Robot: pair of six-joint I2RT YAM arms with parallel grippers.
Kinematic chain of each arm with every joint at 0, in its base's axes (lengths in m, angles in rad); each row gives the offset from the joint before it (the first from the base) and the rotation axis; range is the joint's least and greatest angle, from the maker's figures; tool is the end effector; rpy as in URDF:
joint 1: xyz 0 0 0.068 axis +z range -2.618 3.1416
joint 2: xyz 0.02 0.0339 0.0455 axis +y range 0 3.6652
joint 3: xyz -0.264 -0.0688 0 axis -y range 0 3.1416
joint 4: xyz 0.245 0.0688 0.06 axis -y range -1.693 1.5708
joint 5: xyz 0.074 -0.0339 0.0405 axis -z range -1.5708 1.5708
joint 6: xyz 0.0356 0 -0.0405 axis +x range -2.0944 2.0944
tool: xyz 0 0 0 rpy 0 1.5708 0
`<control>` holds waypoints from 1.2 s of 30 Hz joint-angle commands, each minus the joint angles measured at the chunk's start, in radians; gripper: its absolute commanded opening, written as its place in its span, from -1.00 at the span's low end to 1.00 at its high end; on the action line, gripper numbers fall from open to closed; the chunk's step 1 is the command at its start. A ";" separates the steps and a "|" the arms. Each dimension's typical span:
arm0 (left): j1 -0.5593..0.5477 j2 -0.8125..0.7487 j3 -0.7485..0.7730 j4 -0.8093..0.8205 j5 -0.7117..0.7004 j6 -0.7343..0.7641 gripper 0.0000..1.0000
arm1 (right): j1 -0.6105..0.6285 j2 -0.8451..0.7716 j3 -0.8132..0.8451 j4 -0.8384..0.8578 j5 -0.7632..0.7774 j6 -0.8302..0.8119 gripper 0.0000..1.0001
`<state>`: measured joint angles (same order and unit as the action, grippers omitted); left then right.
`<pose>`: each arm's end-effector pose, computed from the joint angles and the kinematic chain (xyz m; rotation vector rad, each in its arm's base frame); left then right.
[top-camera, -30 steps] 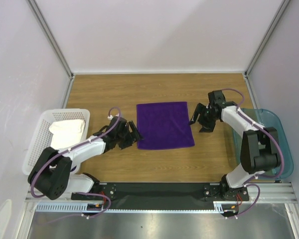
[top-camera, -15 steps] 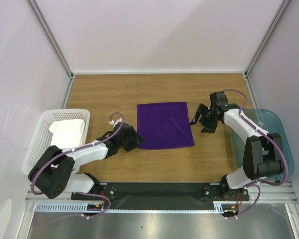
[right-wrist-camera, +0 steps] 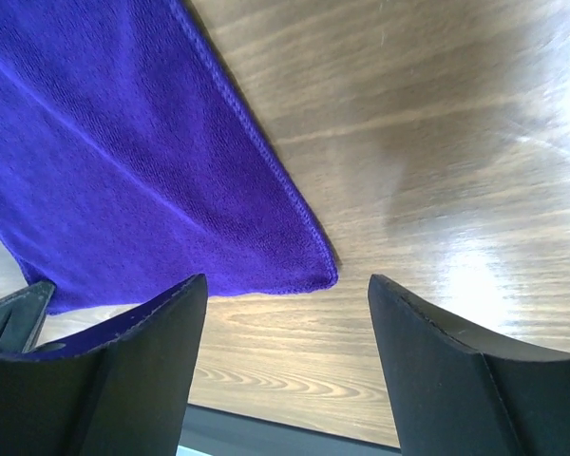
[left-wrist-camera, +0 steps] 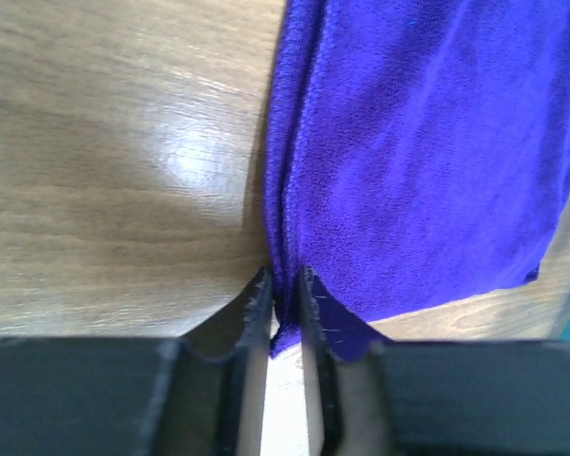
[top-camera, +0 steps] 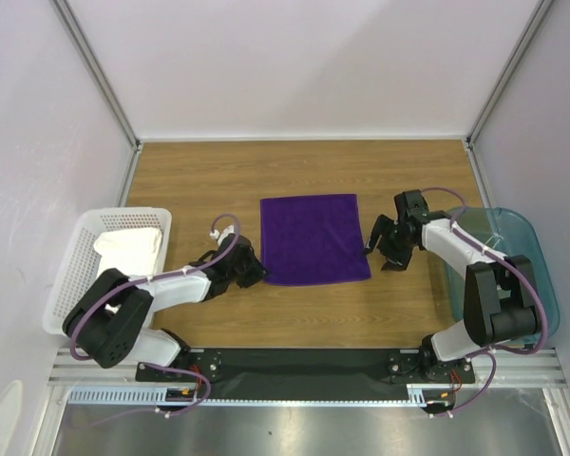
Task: Fold and stack the towels
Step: Fold the towel
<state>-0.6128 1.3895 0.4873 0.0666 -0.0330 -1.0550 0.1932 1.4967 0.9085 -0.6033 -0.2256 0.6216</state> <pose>0.2010 -0.1399 0.1368 -0.5720 2.4714 -0.6953 0.2711 0.0612 0.1898 0.5430 2.7865 0.5111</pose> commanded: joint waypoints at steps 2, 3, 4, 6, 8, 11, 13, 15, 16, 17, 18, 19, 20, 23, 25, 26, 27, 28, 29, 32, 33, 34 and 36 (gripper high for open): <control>-0.005 0.003 0.020 -0.043 -0.036 0.044 -0.66 | 0.026 -0.039 -0.040 0.043 0.012 0.042 0.47; -0.005 0.002 0.025 -0.056 -0.035 0.049 -0.71 | 0.029 -0.042 -0.048 0.048 0.014 0.049 0.47; -0.005 0.002 0.027 -0.059 -0.036 0.056 -0.74 | 0.032 -0.046 -0.065 0.057 0.011 0.053 0.47; -0.005 0.008 0.040 -0.085 -0.033 0.069 -0.81 | 0.043 -0.061 -0.083 0.065 0.014 0.076 0.45; -0.004 0.022 0.056 -0.096 -0.028 0.093 -0.86 | 0.048 -0.079 -0.111 0.074 0.025 0.092 0.43; -0.002 0.054 0.083 -0.108 -0.016 0.121 -0.99 | 0.057 -0.107 -0.166 0.109 0.029 0.124 0.41; 0.004 0.081 0.091 -0.102 0.002 0.128 -0.99 | 0.064 -0.116 -0.197 0.160 0.020 0.157 0.39; 0.008 0.094 0.094 -0.094 0.015 0.131 -0.99 | 0.075 -0.112 -0.232 0.215 0.017 0.181 0.29; 0.011 0.103 0.097 -0.096 0.019 0.138 -1.00 | 0.093 -0.105 -0.240 0.227 0.022 0.199 0.27; 0.012 0.106 0.099 -0.097 0.022 0.142 -0.99 | 0.100 -0.101 -0.244 0.237 0.040 0.204 0.23; 0.012 0.108 0.103 -0.100 0.022 0.147 -0.99 | 0.110 -0.095 -0.244 0.246 0.052 0.208 0.22; 0.013 0.108 0.105 -0.103 0.025 0.157 -0.99 | 0.118 -0.079 -0.246 0.260 0.064 0.213 0.19; 0.013 0.108 0.106 -0.105 0.025 0.164 -1.00 | 0.132 -0.070 -0.244 0.266 0.092 0.214 0.15; 0.015 0.114 0.114 -0.111 0.025 0.182 -0.99 | 0.146 -0.030 -0.246 0.292 0.153 0.204 0.05; 0.015 0.117 0.119 -0.113 0.027 0.188 -0.99 | 0.146 -0.009 -0.243 0.303 0.172 0.191 -0.04; 0.015 0.118 0.120 -0.116 0.025 0.188 -0.99 | 0.147 0.016 -0.241 0.301 0.184 0.185 -0.17; 0.015 0.118 0.122 -0.119 0.025 0.193 -0.99 | 0.147 0.025 -0.237 0.301 0.187 0.173 -0.26; 0.016 0.117 0.122 -0.123 0.025 0.193 -0.99 | 0.146 0.034 -0.227 0.297 0.186 0.170 -0.36; 0.016 0.115 0.122 -0.123 0.025 0.193 -1.00 | 0.146 0.039 -0.221 0.292 0.193 0.171 -0.64; 0.024 0.102 0.126 -0.136 0.027 0.193 -0.99 | 0.152 0.016 -0.203 0.266 0.221 0.176 -0.85; 0.028 0.092 0.132 -0.143 0.025 0.193 -0.99 | 0.152 -0.009 -0.195 0.252 0.226 0.176 -0.88; 0.038 0.085 0.137 -0.154 0.025 0.191 -0.99 | 0.152 -0.021 -0.186 0.241 0.226 0.175 -0.89; 0.050 0.068 0.152 -0.163 0.025 0.188 -0.99 | 0.152 -0.058 -0.149 0.211 0.264 0.170 -0.99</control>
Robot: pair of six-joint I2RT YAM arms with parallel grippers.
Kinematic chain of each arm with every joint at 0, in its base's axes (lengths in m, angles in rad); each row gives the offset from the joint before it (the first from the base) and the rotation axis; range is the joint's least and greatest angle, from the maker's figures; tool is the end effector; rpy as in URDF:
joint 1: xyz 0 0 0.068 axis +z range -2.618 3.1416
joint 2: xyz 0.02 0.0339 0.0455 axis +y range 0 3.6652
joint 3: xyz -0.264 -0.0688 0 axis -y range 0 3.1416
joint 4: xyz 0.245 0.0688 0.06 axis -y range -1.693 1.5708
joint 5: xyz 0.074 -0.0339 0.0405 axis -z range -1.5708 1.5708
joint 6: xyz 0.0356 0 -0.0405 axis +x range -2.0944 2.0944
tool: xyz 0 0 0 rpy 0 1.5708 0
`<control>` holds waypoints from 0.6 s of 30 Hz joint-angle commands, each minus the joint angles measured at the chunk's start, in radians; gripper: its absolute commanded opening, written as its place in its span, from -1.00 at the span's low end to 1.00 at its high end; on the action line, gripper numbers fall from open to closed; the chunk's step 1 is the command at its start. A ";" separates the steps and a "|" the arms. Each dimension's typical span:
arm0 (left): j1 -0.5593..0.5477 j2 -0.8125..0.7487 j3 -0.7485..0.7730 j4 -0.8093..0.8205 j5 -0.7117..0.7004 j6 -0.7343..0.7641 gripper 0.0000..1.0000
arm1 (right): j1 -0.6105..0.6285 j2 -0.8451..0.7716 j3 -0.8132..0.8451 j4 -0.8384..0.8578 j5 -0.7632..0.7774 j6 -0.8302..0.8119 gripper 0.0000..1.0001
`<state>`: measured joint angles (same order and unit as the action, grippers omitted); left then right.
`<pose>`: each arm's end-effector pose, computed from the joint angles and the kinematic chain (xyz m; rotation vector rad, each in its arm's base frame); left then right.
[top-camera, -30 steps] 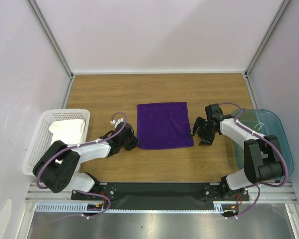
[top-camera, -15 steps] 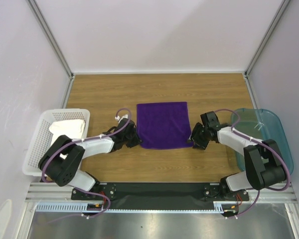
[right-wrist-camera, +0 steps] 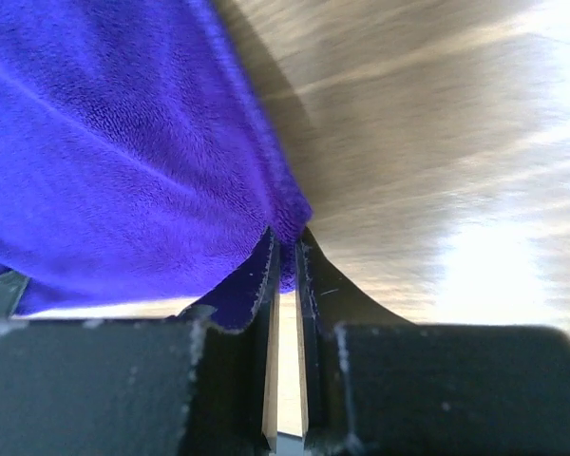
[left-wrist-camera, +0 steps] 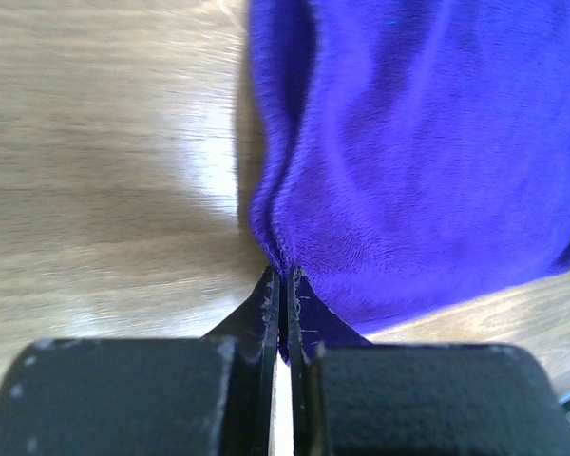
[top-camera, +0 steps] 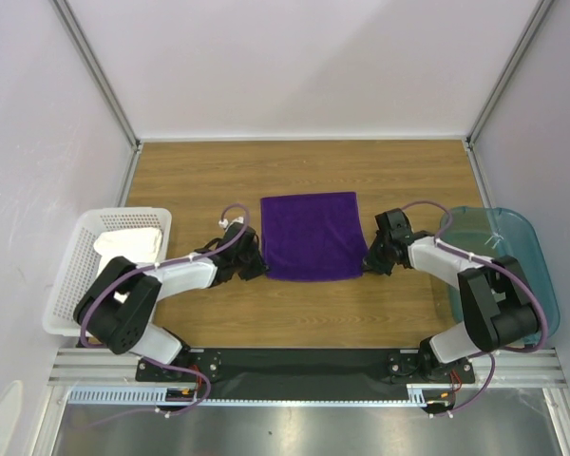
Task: Fold and stack the towels
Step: Fold the towel
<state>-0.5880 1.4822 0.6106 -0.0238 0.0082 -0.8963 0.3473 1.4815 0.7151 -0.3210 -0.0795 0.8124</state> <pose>0.2235 -0.1493 0.1420 -0.3925 2.5501 -0.6202 0.2486 0.0930 0.1528 0.6060 2.6754 0.4618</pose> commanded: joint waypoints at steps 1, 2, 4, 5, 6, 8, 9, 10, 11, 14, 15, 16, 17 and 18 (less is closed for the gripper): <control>0.033 -0.043 0.034 -0.076 -0.016 0.031 -1.00 | -0.002 -0.052 0.058 -0.082 0.119 -0.024 -1.00; 0.036 -0.052 0.041 -0.085 -0.016 0.031 -0.99 | -0.001 -0.059 0.087 -0.090 0.122 -0.024 -1.00; 0.045 -0.068 0.069 -0.099 -0.016 0.031 -1.00 | -0.002 -0.064 0.116 -0.116 0.113 -0.022 -1.00; 0.047 -0.071 0.080 -0.113 -0.016 0.031 -0.99 | -0.002 -0.061 0.135 -0.125 0.100 -0.015 -1.00; 0.050 -0.074 0.099 -0.120 -0.016 0.028 -0.99 | -0.002 -0.053 0.167 -0.148 0.095 -0.009 -1.00; 0.054 -0.082 0.118 -0.139 -0.016 0.019 -1.00 | -0.004 -0.021 0.202 -0.173 0.090 0.001 -1.00; 0.057 -0.083 0.132 -0.142 -0.016 0.010 -0.99 | -0.002 -0.010 0.239 -0.200 0.090 0.001 -1.00; 0.063 -0.086 0.138 -0.145 -0.016 0.005 -0.99 | -0.004 0.015 0.254 -0.211 0.089 -0.001 -1.00; 0.066 -0.088 0.143 -0.145 -0.014 0.002 -0.99 | -0.004 0.028 0.270 -0.220 0.092 -0.007 -1.00; 0.082 -0.088 0.163 -0.149 -0.016 -0.015 -0.99 | -0.008 0.071 0.331 -0.254 0.090 -0.028 -1.00; 0.085 -0.086 0.176 -0.153 -0.016 -0.021 -0.99 | -0.013 0.082 0.345 -0.266 0.090 -0.039 -1.00; 0.094 -0.086 0.182 -0.159 -0.016 -0.023 -0.99 | -0.017 0.091 0.374 -0.271 0.064 -0.044 -1.00; 0.097 -0.085 0.189 -0.157 -0.019 -0.024 -0.99 | -0.021 0.105 0.388 -0.273 0.063 -0.048 -1.00; 0.103 -0.082 0.202 -0.160 -0.020 -0.027 -0.99 | -0.030 0.112 0.398 -0.277 0.061 -0.051 -1.00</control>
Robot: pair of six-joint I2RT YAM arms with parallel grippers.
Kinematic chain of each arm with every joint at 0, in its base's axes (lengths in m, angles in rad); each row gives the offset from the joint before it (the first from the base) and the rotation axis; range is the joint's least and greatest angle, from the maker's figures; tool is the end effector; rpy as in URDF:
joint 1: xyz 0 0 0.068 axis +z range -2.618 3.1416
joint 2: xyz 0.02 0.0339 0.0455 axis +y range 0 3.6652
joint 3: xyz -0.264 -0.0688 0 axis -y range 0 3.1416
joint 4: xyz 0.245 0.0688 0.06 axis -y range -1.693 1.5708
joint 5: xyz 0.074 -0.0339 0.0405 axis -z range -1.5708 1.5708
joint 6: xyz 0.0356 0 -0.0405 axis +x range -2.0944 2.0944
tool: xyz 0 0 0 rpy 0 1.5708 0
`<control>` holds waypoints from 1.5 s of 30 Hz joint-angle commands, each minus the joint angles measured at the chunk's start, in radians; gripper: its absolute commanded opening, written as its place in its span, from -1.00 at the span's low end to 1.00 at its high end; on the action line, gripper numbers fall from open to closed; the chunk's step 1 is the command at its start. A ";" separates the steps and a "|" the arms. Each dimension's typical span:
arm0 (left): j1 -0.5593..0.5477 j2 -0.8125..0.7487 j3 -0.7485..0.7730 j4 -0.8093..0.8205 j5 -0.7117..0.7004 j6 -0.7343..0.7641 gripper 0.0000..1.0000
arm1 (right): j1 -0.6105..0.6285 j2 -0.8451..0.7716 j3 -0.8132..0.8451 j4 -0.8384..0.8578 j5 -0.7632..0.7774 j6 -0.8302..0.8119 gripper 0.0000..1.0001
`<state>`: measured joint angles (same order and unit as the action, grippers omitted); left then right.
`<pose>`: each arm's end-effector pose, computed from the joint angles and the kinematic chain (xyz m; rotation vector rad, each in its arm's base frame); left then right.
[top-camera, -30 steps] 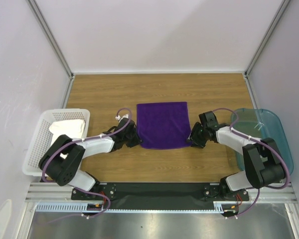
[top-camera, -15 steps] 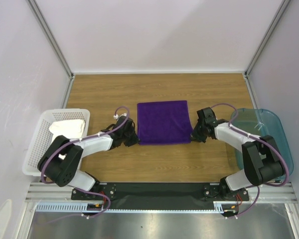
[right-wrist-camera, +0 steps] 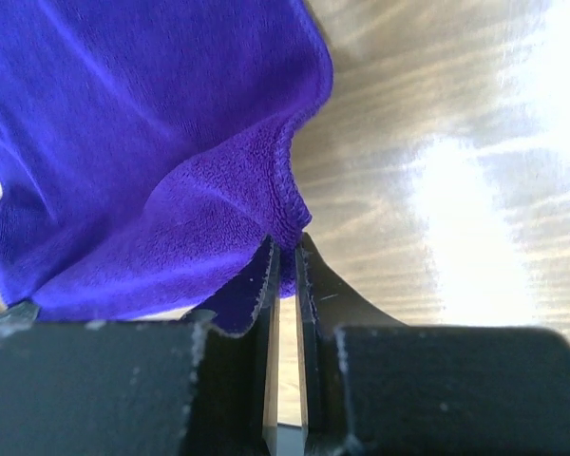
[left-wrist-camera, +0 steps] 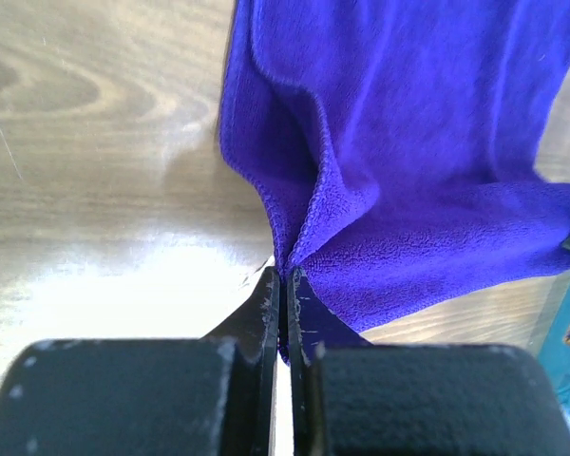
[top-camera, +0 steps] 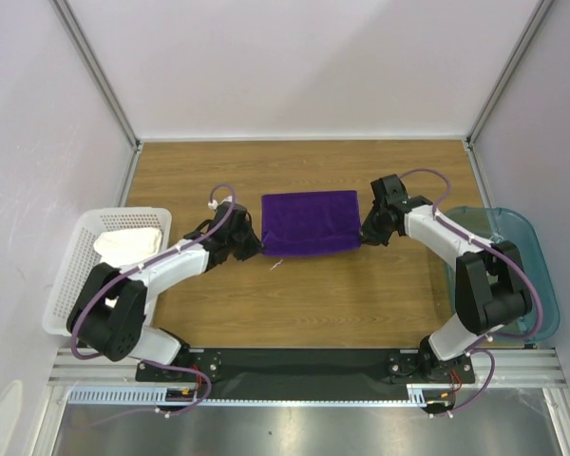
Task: Fold and stack the towels
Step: Fold the towel
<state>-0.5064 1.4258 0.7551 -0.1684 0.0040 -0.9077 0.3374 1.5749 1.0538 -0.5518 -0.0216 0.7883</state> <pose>0.2486 -0.1380 0.1879 -0.4995 2.4655 -0.6298 0.2977 0.1053 0.2113 0.5974 2.6382 0.3916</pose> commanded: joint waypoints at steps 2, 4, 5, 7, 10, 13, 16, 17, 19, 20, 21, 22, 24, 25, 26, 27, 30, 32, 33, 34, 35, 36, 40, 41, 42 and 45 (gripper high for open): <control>0.038 -0.018 0.072 -0.013 -0.013 -0.026 -0.99 | -0.034 0.033 0.100 -0.051 -0.012 -0.038 -1.00; 0.052 -0.004 0.096 -0.010 -0.012 -0.033 -0.99 | -0.052 0.056 0.127 -0.054 -0.029 -0.049 -1.00; 0.057 0.002 0.105 -0.010 -0.012 -0.034 -0.99 | -0.058 0.062 0.155 -0.056 -0.032 -0.053 -1.00; 0.063 0.027 0.138 -0.006 -0.018 -0.034 -0.99 | -0.072 0.091 0.182 -0.054 -0.047 -0.066 -1.00; 0.071 0.070 0.184 -0.006 -0.016 -0.036 -0.99 | -0.081 0.143 0.250 -0.066 -0.070 -0.078 -1.00; 0.074 0.104 0.225 -0.006 -0.024 -0.040 -0.99 | -0.089 0.203 0.307 -0.076 -0.093 -0.095 -1.00; 0.081 0.148 0.266 -0.013 -0.033 -0.042 -0.99 | -0.093 0.250 0.350 -0.082 -0.109 -0.107 -1.00; 0.085 0.165 0.276 -0.011 -0.033 -0.042 -0.99 | -0.098 0.260 0.360 -0.083 -0.115 -0.110 -1.00; 0.088 0.183 0.299 -0.011 -0.035 -0.043 -0.99 | -0.101 0.278 0.383 -0.085 -0.123 -0.116 -1.00; 0.089 0.192 0.305 -0.014 -0.038 -0.043 -0.99 | -0.104 0.298 0.391 -0.085 -0.124 -0.118 -1.00; 0.092 0.209 0.315 -0.016 -0.035 -0.046 -0.99 | -0.109 0.304 0.399 -0.089 -0.129 -0.123 -1.00; 0.092 0.216 0.319 -0.016 -0.033 -0.049 -1.00 | -0.113 0.313 0.419 -0.095 -0.139 -0.126 -1.00; 0.094 0.225 0.322 -0.016 -0.025 -0.059 -0.99 | -0.123 0.333 0.440 -0.121 -0.150 -0.132 -1.00; 0.095 0.225 0.325 -0.022 -0.021 -0.062 -0.99 | -0.124 0.338 0.451 -0.135 -0.155 -0.139 -1.00; 0.095 0.222 0.326 -0.035 -0.016 -0.060 -0.99 | -0.124 0.339 0.468 -0.169 -0.158 -0.146 -1.00; 0.095 0.216 0.325 -0.046 -0.012 -0.054 -0.99 | -0.127 0.338 0.471 -0.187 -0.158 -0.150 -1.00; 0.095 0.180 0.319 -0.123 -0.012 -0.017 -0.99 | -0.129 0.317 0.454 -0.255 -0.185 -0.170 -1.00; 0.094 0.144 0.302 -0.155 0.028 0.007 -0.99 | -0.129 0.301 0.427 -0.290 -0.212 -0.184 -1.00; 0.094 0.131 0.277 -0.184 0.036 0.025 -0.99 | -0.129 0.292 0.389 -0.321 -0.218 -0.188 -1.00; 0.092 0.119 0.262 -0.197 0.047 0.033 -1.00 | -0.129 0.271 0.367 -0.332 -0.227 -0.192 -1.00; 0.092 0.095 0.247 -0.209 0.050 0.039 -0.99 | -0.127 0.258 0.344 -0.350 -0.228 -0.199 -1.00; 0.088 0.085 0.212 -0.220 0.051 0.050 -0.99 | -0.127 0.246 0.290 -0.353 -0.228 -0.201 -1.00; 0.072 0.050 0.129 -0.221 0.073 0.061 -0.99 | -0.126 0.186 0.175 -0.369 -0.228 -0.218 -1.00; 0.066 0.045 0.113 -0.218 0.077 0.064 -0.99 | -0.123 0.177 0.157 -0.381 -0.227 -0.221 -1.00; 0.049 0.044 0.087 -0.215 0.080 0.064 -0.99 | -0.118 0.171 0.141 -0.384 -0.224 -0.227 -1.00; 0.011 0.050 0.032 -0.207 0.077 0.064 -0.99 | -0.098 0.151 0.077 -0.370 -0.233 -0.235 -1.00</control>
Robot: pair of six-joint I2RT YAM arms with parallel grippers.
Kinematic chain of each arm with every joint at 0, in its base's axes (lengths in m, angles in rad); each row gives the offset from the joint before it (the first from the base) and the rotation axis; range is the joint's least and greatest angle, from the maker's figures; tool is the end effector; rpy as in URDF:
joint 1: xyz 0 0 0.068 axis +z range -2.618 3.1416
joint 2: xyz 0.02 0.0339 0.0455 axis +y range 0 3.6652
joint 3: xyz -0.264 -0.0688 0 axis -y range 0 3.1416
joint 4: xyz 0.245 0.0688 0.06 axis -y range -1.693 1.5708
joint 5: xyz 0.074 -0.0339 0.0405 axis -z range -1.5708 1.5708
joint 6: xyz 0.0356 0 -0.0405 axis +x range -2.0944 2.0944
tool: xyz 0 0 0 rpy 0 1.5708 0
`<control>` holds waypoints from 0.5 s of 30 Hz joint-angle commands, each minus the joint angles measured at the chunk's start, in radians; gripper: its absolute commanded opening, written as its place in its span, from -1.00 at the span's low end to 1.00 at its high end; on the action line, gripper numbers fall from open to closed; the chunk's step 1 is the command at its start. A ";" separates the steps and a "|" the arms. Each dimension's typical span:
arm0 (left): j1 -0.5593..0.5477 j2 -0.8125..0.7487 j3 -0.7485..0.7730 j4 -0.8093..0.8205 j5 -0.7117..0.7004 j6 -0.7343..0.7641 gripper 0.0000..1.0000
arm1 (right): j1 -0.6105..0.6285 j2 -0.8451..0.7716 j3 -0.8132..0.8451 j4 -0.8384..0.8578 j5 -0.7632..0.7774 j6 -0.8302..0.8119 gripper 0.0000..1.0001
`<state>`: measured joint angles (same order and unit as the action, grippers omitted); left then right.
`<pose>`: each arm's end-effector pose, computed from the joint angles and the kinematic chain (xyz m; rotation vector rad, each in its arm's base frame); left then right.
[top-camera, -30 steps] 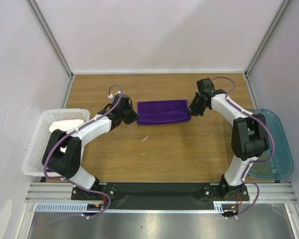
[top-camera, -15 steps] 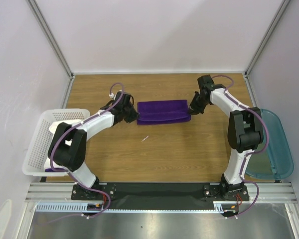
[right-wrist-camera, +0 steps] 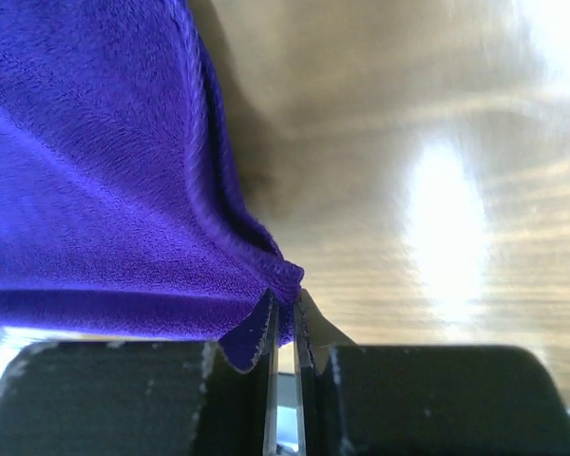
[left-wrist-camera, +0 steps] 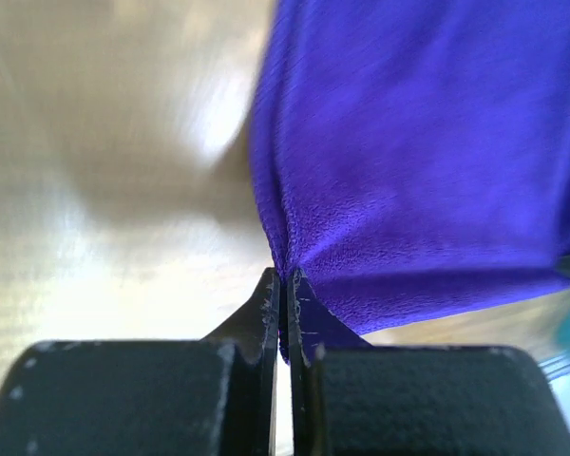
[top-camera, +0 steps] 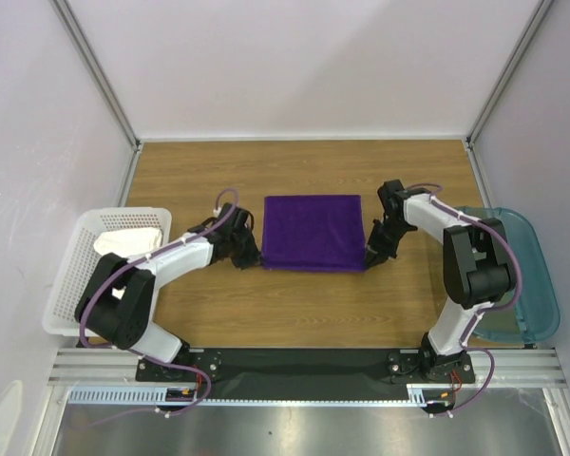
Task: Fold and stack the towels
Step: Fold the towel
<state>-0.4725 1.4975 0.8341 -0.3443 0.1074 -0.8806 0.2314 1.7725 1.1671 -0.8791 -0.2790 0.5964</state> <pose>0.2556 -0.1349 0.1807 -0.5069 2.6570 -0.6031 0.3071 0.0824 0.1742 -0.5398 -3.0277 -0.4488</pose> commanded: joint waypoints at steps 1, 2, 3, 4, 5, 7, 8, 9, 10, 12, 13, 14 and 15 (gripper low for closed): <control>-0.028 -0.019 -0.062 -0.035 -0.029 0.034 -0.99 | 0.012 -0.050 -0.061 -0.040 0.017 -0.041 -0.85; -0.029 -0.017 -0.078 -0.042 -0.023 0.025 -0.99 | 0.017 -0.054 -0.070 -0.032 0.008 -0.038 -0.73; -0.029 -0.020 -0.076 -0.054 -0.037 0.026 -0.99 | 0.032 -0.058 -0.075 -0.032 -0.009 -0.038 -0.58; -0.028 -0.026 -0.072 -0.076 -0.054 0.032 -1.00 | 0.039 -0.059 -0.076 -0.035 -0.006 -0.035 -0.37; -0.029 -0.031 -0.063 -0.087 -0.072 0.041 -0.89 | 0.046 -0.062 -0.067 -0.043 -0.006 -0.037 -0.29; -0.029 -0.043 -0.050 -0.099 -0.066 0.067 -0.33 | 0.049 -0.065 -0.054 -0.058 -0.009 -0.040 0.00; -0.029 -0.040 -0.040 -0.129 -0.063 0.095 0.14 | 0.049 -0.065 -0.034 -0.085 -0.012 -0.046 0.08; -0.029 -0.042 -0.012 -0.142 -0.063 0.110 0.26 | 0.049 -0.064 -0.017 -0.104 -0.012 -0.053 0.16; -0.029 -0.046 0.003 -0.159 -0.075 0.121 0.33 | 0.048 -0.059 0.002 -0.125 -0.012 -0.072 0.30; -0.029 -0.057 0.063 -0.205 -0.098 0.160 0.54 | 0.046 -0.062 0.072 -0.178 0.003 -0.089 0.37; -0.028 -0.062 0.089 -0.222 -0.138 0.170 0.64 | 0.043 -0.062 0.097 -0.187 0.012 -0.098 0.39; -0.028 -0.063 0.118 -0.237 -0.155 0.198 0.87 | 0.034 -0.059 0.130 -0.190 0.020 -0.112 0.39; -0.026 -0.060 0.176 -0.252 -0.170 0.213 0.92 | 0.026 -0.055 0.182 -0.181 0.038 -0.115 0.40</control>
<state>-0.5041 1.4883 0.8749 -0.5415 0.0185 -0.7540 0.2745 1.7523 1.2301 -1.0233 -0.2737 0.5270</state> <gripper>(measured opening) 0.927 0.695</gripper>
